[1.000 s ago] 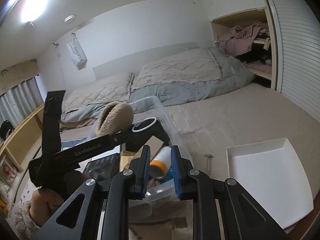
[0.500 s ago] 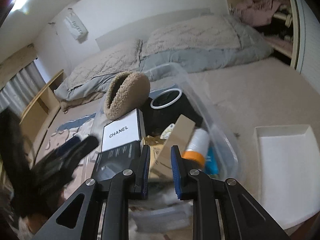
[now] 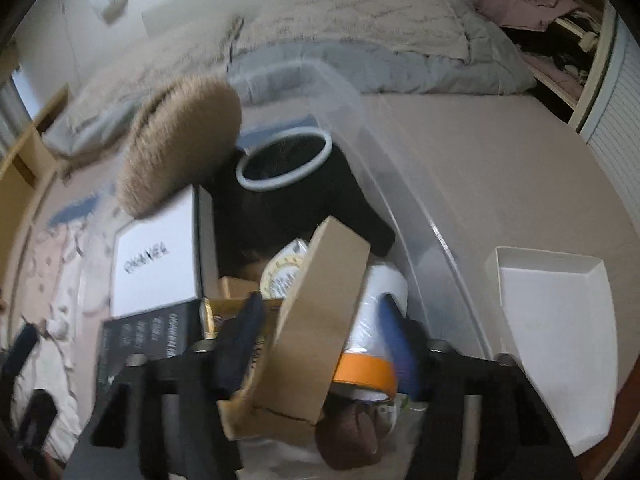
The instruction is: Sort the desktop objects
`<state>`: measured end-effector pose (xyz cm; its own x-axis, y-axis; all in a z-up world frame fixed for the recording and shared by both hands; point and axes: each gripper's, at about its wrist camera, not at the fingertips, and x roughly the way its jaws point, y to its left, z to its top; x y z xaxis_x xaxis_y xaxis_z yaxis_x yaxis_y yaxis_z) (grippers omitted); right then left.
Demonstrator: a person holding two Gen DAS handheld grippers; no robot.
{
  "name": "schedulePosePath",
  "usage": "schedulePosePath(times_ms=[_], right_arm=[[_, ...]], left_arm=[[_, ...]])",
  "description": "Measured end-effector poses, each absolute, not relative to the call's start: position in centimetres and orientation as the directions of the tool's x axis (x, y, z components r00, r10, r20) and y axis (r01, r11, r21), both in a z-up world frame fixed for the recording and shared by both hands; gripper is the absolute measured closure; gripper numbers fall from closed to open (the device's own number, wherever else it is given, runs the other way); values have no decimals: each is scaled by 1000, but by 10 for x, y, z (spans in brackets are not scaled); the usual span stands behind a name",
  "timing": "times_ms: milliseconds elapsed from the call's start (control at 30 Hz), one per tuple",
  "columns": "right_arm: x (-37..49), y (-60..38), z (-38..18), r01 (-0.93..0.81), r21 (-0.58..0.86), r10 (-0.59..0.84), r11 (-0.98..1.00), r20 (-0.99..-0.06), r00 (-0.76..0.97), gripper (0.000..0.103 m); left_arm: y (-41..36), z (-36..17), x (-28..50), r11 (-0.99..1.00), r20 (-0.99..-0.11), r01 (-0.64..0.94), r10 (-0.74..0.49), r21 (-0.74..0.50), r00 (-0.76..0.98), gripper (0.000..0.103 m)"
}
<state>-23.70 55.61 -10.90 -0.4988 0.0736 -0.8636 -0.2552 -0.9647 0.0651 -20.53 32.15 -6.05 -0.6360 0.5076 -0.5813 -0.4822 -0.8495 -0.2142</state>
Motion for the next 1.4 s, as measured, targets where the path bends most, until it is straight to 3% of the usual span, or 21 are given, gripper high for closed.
schedulePosePath(times_ms=[100,200,267,300,500,833,1067,1167,1267,1400], right_arm=[[-238,557,-108,-217,68,52,-974,-864,-502,60],[-238,554,-106,-191,40,64,-981,-861,-505,60],[-237,549,-101,-153,31,56,-988,-843,-535,74],[-236,546,-98,-134,23,55,-991,-833,-551,86],[-237,525,-77,-23,0,14,-1000,-797,-604,87],[-246,575,-95,-249,-76,191,-966,-856,-480,87],[-260,562,-113,-193,-185,254,-964,-861,-440,87],[-268,562,-111,-186,-154,223,-970,-867,-446,87],[-272,559,-110,-167,-97,165,-981,-873,-459,96],[-266,550,-108,-125,-85,136,-989,-862,-488,96]], left_arm=[[316,-63,-206,-852,-584,-474,505,-222,-635,19],[311,-67,-205,-854,-587,-467,503,-228,-634,19],[307,-67,-204,-856,-583,-465,502,-227,-639,19],[305,-68,-203,-857,-580,-463,500,-226,-643,19],[292,-70,-204,-862,-582,-448,494,-235,-646,19],[280,-73,-203,-865,-582,-442,491,-238,-648,19],[273,-78,-204,-875,-581,-433,472,-216,-664,19],[269,-82,-205,-875,-582,-425,475,-232,-660,19],[269,-85,-206,-873,-582,-422,480,-244,-656,19],[270,-87,-206,-872,-587,-422,481,-248,-651,19]])
